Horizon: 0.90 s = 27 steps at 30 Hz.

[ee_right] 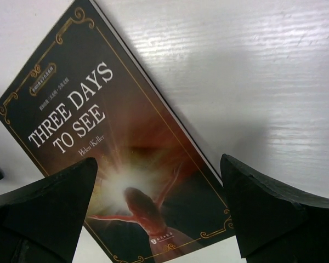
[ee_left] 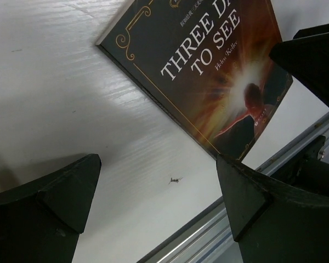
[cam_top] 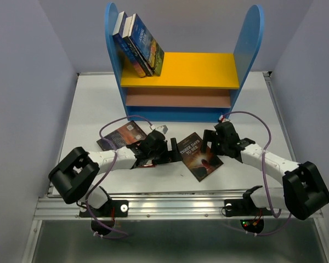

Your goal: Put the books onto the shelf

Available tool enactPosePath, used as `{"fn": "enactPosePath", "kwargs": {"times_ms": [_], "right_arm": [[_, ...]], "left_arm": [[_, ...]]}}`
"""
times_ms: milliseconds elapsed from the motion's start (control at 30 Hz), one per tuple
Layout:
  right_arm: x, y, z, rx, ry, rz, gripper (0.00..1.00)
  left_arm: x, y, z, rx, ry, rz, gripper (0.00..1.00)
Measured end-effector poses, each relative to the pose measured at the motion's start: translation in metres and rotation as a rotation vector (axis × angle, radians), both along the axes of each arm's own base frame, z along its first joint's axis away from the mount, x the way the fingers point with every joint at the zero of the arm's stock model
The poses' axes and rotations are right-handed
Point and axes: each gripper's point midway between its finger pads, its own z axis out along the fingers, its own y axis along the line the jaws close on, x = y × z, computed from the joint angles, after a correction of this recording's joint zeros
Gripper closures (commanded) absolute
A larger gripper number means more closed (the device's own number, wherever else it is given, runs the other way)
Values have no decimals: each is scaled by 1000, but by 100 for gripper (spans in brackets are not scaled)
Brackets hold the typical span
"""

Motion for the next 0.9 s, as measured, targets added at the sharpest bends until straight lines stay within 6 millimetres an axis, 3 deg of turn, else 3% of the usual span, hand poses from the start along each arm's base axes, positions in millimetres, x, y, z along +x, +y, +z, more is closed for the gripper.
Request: {"fn": "enactPosePath", "kwargs": {"times_ms": [167, 433, 700, 900], "right_arm": [[-15, 2, -19, 33, 59, 18, 0], [-18, 16, -14, 160, 38, 44, 0], [-48, 33, -6, 328, 66, 110, 17], [-57, 42, 5, 403, 89, 125, 30]], "left_arm": [[3, -21, -6, -36, 23, -19, 10], [16, -47, -9, -87, 45, -8, 21], [26, -39, -15, -54, 38, 64, 40], [40, -31, -20, -20, 18, 120, 48]]}}
